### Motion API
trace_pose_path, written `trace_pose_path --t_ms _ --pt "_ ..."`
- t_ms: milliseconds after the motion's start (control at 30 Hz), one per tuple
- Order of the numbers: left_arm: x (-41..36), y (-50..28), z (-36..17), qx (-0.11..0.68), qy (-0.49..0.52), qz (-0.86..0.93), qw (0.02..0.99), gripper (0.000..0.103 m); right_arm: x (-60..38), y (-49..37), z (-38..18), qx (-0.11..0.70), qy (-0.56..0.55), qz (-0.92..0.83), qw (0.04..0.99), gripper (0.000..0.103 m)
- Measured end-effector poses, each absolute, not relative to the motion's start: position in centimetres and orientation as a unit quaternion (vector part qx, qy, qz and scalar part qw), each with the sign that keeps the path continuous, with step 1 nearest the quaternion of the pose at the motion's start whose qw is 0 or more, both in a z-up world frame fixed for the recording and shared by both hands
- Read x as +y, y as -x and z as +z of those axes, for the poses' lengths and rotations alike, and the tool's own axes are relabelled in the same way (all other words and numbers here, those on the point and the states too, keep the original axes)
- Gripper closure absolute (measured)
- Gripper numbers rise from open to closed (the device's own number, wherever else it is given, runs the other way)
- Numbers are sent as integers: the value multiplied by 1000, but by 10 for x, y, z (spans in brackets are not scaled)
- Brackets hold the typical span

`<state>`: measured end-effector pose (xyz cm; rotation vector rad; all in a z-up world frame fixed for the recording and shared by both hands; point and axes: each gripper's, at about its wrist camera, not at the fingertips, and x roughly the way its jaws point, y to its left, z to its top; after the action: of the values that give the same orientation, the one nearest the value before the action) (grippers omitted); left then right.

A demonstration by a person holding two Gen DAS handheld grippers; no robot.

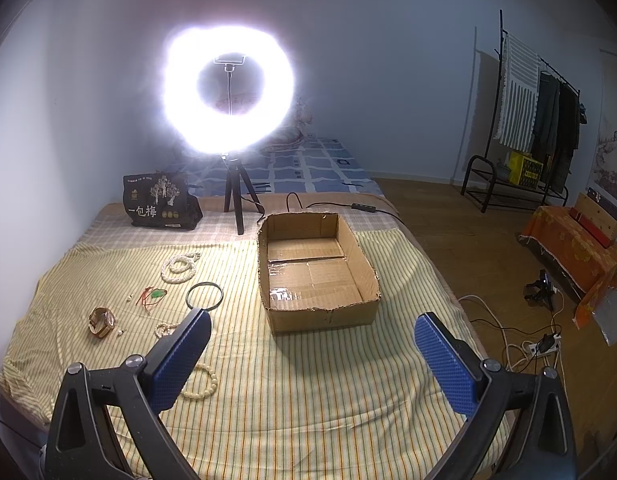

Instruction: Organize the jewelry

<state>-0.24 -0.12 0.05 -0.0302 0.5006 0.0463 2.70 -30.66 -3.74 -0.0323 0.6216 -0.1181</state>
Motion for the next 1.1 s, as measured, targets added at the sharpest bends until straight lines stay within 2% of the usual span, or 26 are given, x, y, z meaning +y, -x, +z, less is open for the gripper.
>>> trace_pose_path --t_ms 1100 --pt "-5 2 -5 250 14 20 968 0 -306 -30 -36 307 16 -58 950 0"
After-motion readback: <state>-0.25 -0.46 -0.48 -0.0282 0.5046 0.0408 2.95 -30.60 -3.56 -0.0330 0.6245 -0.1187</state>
